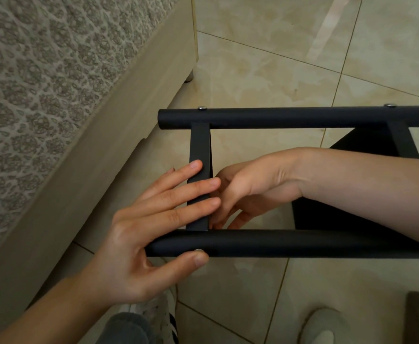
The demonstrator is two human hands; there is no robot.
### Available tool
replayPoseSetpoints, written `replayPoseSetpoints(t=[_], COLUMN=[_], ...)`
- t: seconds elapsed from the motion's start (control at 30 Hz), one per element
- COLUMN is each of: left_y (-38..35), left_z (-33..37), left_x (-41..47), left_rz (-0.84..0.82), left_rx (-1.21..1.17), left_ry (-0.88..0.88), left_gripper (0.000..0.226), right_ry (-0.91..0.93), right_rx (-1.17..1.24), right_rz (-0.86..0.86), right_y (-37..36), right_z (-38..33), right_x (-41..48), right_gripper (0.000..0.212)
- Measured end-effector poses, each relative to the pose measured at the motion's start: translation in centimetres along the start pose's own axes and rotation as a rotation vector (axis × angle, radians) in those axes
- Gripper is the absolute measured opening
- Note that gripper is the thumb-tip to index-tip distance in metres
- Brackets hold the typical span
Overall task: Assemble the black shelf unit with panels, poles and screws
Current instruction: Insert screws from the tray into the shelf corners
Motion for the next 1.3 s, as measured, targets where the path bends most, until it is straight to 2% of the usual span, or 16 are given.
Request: replayPoseSetpoints(t=[0.13, 0.27, 0.4, 0.5, 0.6, 0.73, 0.8, 0.97, 1.17, 1.3], left_y=[0.0, 0.1, 0.0, 0.0, 0.0, 0.0, 0.0, 0.0, -0.1, 0.1], left_z=[-0.1, 0.0, 0.1, 0.1, 0.0, 0.1, 0.0, -0.1, -0.2, -0.2], left_x=[0.0, 0.2, 0.3, 0.4, 0.3, 0.4, 0.4, 0.4, 0.6, 0.1], left_rz=[0.006, 0.012, 0.013, 0.014, 0.014, 0.017, 0.02, 0.01, 0.005, 0.026], left_rx=[0.008, 0.0, 0.002, 0.006, 0.006, 0.006, 0.001, -0.007, -0.09, -0.15], left_ry=[0.023, 0.012, 0.011, 0.014, 0.018, 0.011, 0.015, 0.029, 0.081, 0.152], left_gripper=[0.049, 0.049, 0.048, 0.048, 0.048, 0.048, 0.05, 0.049, 0.049, 0.054], right_ry=[0.004, 0.001, -0.002, 0.016, -0.003, -0.059, -0.066, -0.003, 0.004, 0.001], right_rx=[0.012, -0.002, 0.006, 0.021, 0.045, 0.065, 0.068, -0.007, -0.136, -0.256], right_rz=[-0.055, -0.041, -0.025, -0.006, -0.015, -0.031, -0.035, 0.003, -0.004, 0.096], right_y=[-0.1, 0.3, 0.5, 0.6, 0.3, 0.0, -0.1, 0.3, -0.1, -0.6], right_z=[0.2, 0.5, 0.4, 0.3, 0.4, 0.7, 0.8, 0.1, -0.7, -1.1], right_x=[0.4, 0.6, 0.5, 0.5, 0.6, 0.8, 0.7, -0.6, -3.9, -5.9], right_gripper=[0.019, 0.025, 0.013, 0.014, 0.022, 0.046, 0.051, 0.015, 0.031, 0.033])
Point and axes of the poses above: each hand's wrist, its own x-axis towards the middle knuckle, its own y-axis out of the back of the hand, z = x × y, the point moved 8 cm from there along x, towards the middle knuckle, and after that the axes turned 3 degrees about -z, right-handed, at the moved point
